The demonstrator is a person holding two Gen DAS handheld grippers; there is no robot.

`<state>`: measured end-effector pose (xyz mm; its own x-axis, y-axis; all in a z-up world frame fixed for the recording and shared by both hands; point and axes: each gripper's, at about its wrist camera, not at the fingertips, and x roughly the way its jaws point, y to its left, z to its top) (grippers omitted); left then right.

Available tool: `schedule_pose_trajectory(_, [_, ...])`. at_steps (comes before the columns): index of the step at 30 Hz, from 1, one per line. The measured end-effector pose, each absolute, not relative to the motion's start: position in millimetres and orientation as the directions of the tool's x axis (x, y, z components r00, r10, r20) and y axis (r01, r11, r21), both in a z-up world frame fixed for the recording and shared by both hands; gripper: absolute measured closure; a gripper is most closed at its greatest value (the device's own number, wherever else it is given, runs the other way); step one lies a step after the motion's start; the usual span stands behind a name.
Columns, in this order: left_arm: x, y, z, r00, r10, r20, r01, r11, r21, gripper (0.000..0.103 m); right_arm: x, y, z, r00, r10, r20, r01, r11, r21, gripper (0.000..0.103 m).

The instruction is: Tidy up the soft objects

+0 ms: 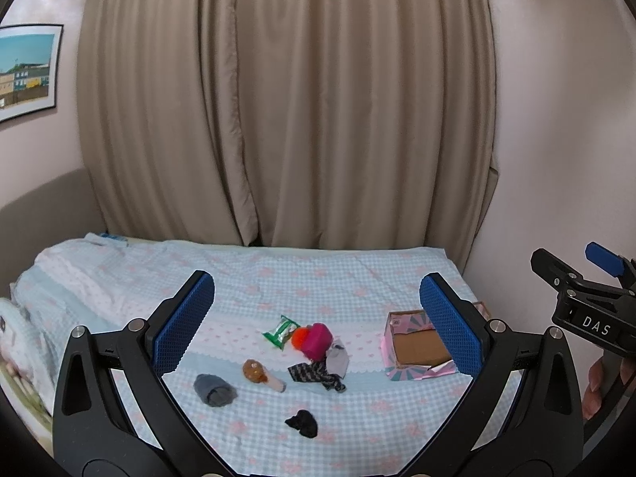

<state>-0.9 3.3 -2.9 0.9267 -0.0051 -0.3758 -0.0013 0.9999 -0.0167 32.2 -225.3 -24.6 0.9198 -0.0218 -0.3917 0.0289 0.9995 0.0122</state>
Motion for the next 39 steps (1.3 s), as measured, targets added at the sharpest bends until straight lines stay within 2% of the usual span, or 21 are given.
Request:
schedule_pose_trajectory(7, [-4.9, 19.2, -8.2, 0.904, 0.046, -0.424, -0.060, 0.998, -0.020, 0.000, 45.1, -221.2, -24.6, 0.903, 0.023, -0.429, -0.014, 1.000, 0.024, 0.000])
schedule_pose_trajectory(12, [-8.1, 46.4, -32.5, 0.879, 0.092, -0.468, -0.112, 0.994, -0.014, 0.000, 54.0, -203.8, -45.3, 0.888, 0.069, -0.455, -0.065, 0.998, 0.024, 0.000])
schedule_pose_trajectory(19, [12.0, 107.6, -78.3, 0.831, 0.047, -0.555, -0.091, 0.995, -0.051, 0.000, 58.5, -156.6, -90.5, 0.855, 0.070, -0.514, -0.067, 0.997, 0.025, 0.000])
schedule_pose_trajectory(28, [73.3, 212.2, -157.0, 0.723, -0.069, -0.687, 0.030, 0.997, -0.069, 0.000, 71.1, -71.0, -165.0, 0.758, -0.017, -0.652, 0.085, 0.994, 0.073, 0.000])
schedule_pose_trajectory(33, [111.1, 239.4, -206.9, 0.665, -0.092, -0.741, 0.107, 0.994, -0.028, 0.000, 91.4, -37.2, -216.6, 0.705, -0.063, -0.706, 0.171, 0.982, 0.084, 0.000])
schedule_pose_trajectory(39, [159.1, 258.3, -291.0, 0.599, -0.125, -0.791, 0.159, 0.987, -0.035, 0.000, 110.3, -15.3, -282.8, 0.637, -0.100, -0.764, 0.239, 0.968, 0.072, 0.000])
